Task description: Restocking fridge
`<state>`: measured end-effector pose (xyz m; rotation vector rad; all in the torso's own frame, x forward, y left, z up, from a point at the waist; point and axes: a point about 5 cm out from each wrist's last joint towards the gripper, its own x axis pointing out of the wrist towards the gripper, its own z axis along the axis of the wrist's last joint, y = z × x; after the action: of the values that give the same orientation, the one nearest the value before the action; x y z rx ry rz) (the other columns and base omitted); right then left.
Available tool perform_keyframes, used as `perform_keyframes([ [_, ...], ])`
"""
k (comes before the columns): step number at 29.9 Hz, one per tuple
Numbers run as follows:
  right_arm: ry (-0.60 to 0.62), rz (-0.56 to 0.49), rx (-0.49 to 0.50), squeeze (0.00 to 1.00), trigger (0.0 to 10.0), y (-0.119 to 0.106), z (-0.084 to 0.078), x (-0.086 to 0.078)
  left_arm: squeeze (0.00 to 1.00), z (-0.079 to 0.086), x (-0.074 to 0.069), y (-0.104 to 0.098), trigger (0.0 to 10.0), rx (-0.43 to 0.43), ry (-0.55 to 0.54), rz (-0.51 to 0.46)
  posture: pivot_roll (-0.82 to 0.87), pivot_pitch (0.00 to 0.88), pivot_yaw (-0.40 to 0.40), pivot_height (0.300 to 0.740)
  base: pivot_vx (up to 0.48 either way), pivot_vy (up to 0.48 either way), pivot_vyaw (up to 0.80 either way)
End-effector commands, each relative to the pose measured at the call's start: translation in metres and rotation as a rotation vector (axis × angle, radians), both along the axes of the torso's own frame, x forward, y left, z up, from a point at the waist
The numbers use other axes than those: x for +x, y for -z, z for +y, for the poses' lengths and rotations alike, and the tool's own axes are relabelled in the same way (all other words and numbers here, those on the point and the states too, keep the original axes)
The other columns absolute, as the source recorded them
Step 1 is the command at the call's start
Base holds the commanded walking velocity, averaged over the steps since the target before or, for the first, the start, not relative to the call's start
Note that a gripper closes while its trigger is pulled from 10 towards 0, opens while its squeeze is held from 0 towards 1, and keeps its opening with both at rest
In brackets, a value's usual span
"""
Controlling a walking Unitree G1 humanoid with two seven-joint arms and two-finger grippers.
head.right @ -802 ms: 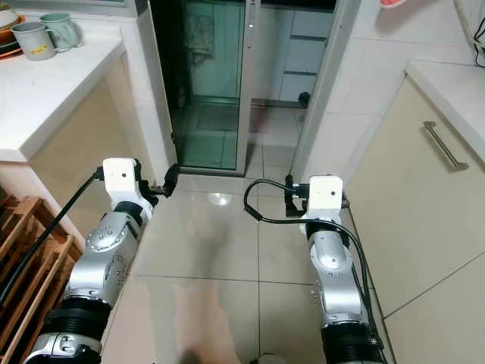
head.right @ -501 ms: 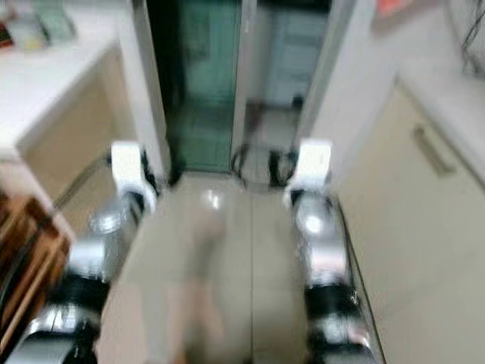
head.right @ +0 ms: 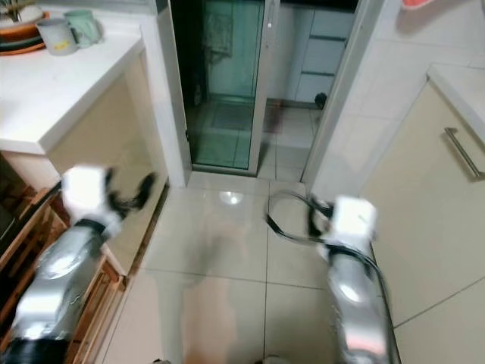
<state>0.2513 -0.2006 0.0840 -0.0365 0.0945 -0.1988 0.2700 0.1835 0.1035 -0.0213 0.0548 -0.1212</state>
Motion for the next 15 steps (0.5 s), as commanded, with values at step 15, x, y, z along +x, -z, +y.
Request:
perform_keyframes([
  [15, -0.095, -0.029, 0.027, 0.0, 10.0, -0.012, 0.026, 0.036, 0.0, -0.034, 0.027, -0.012, 10.0, -0.033, 0.098, -0.036, -0.07, 0.0, 0.011, 0.723, 0.0, 0.213, 0.0],
])
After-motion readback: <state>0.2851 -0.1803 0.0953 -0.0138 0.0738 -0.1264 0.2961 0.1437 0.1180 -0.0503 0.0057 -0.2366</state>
